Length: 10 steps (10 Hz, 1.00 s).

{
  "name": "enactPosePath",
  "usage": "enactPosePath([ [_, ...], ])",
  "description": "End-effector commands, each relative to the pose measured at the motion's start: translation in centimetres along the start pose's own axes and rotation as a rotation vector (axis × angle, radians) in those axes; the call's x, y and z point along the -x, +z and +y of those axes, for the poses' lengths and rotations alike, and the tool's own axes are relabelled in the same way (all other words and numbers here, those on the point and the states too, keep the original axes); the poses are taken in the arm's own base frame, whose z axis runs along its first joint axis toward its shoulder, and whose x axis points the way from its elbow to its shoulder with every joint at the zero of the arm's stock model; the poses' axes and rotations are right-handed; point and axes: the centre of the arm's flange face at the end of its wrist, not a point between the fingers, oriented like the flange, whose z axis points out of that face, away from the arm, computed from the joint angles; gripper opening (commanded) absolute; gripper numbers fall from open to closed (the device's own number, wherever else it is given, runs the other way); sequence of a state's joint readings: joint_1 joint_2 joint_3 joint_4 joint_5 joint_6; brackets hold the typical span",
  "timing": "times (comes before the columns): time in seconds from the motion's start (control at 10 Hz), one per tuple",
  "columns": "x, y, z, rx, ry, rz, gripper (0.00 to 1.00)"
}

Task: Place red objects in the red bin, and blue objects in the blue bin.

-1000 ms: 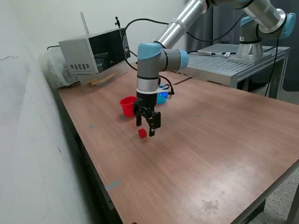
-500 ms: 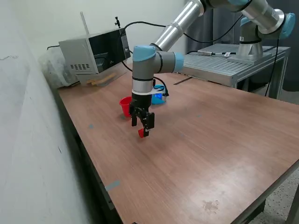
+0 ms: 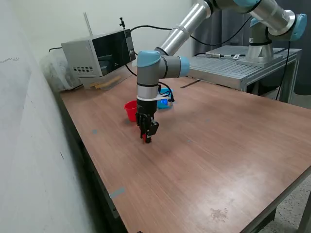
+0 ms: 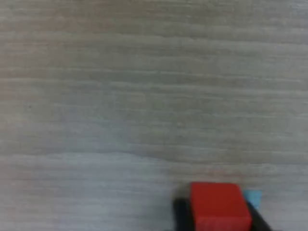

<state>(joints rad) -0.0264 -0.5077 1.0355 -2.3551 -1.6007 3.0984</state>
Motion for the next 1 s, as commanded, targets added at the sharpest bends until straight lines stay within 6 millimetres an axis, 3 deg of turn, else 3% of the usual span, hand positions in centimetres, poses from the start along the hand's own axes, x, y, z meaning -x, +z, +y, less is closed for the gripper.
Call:
enactPosePath([
  [0.0, 0.0, 0.2, -0.1, -0.006, -0.002, 0.004, 0.0],
  [0.1, 0.3, -3.2, 0.7, 0.025, -0.005, -0.005, 0.0],
  [0.2, 0.4, -8.2, 0.4, 0.054, -0.009, -0.007, 0.0],
  [0.3, 2.5, -14.0, 0.2, 0.097, 0.011, -0.017, 0.0],
  [0.4, 4.8, -18.1, -0.1, 0.127, 0.026, -0.029, 0.0],
  [0.5, 7.0, -20.3, -0.8, 0.121, 0.049, -0.038, 0.0],
  [0.6, 10.6, -20.6, -1.6, 0.104, 0.092, -0.056, 0.0],
  [0.8, 20.4, -18.8, -3.7, 0.052, 0.213, -0.118, 0.0],
  [0.9, 20.9, -17.3, -4.5, 0.022, 0.199, -0.114, 0.0],
])
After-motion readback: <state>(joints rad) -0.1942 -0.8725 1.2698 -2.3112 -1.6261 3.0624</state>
